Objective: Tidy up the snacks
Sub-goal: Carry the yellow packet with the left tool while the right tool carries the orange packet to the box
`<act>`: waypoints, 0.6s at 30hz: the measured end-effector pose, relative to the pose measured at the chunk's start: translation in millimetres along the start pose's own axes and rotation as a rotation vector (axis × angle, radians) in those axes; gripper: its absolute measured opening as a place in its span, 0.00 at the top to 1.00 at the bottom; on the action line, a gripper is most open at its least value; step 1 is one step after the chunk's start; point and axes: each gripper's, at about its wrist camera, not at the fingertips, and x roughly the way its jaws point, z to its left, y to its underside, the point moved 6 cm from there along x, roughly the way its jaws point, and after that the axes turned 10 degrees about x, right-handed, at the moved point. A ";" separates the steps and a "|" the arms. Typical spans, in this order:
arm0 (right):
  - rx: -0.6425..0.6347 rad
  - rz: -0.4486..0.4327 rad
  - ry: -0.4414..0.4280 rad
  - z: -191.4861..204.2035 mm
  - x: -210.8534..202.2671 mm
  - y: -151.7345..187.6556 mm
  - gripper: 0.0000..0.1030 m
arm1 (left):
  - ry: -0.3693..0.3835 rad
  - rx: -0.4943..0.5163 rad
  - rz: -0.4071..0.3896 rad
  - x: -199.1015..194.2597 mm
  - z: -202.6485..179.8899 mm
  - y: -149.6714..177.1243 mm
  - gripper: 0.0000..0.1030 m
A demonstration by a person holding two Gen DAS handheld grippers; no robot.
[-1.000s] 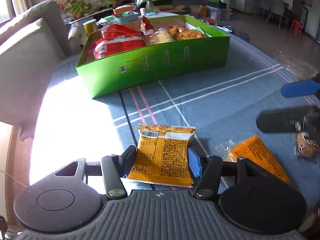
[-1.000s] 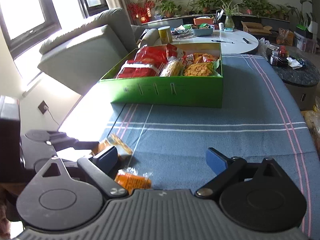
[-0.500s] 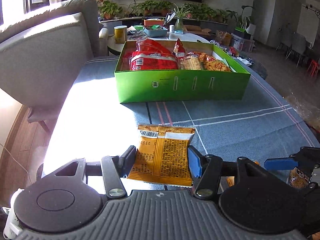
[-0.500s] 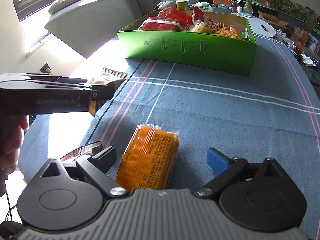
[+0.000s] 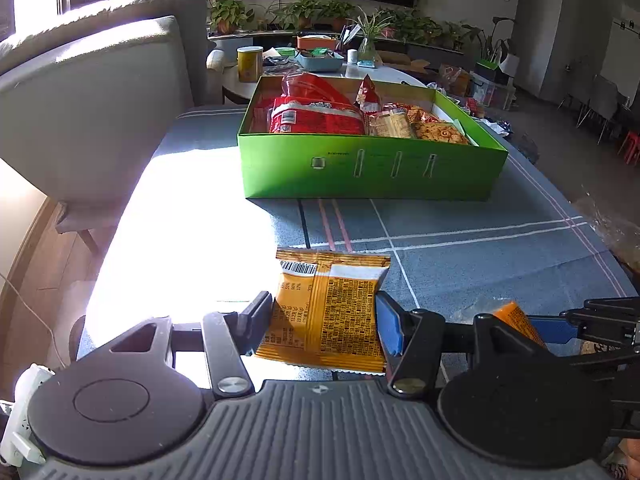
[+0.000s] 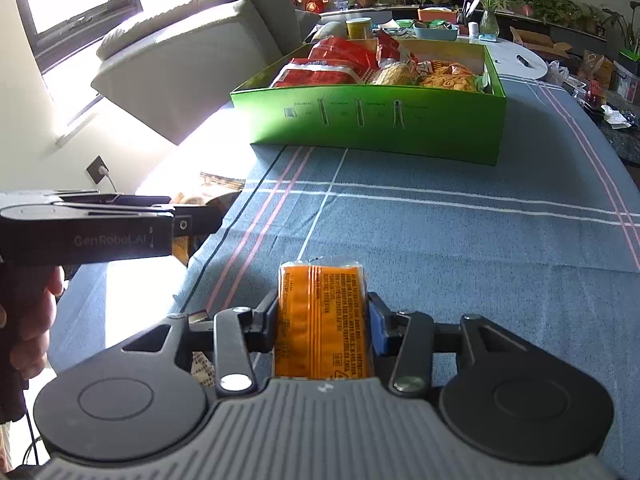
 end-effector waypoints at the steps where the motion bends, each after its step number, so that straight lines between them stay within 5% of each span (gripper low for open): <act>1: 0.003 -0.009 -0.002 -0.1 -1.6 -1.9 0.18 | 0.001 -0.002 0.001 0.0 -0.5 0.0 0.49; 18: 0.085 -0.108 -0.025 -12.2 -19.2 -30.0 0.19 | 0.018 -0.003 -0.029 -3.7 -11.2 -10.6 0.49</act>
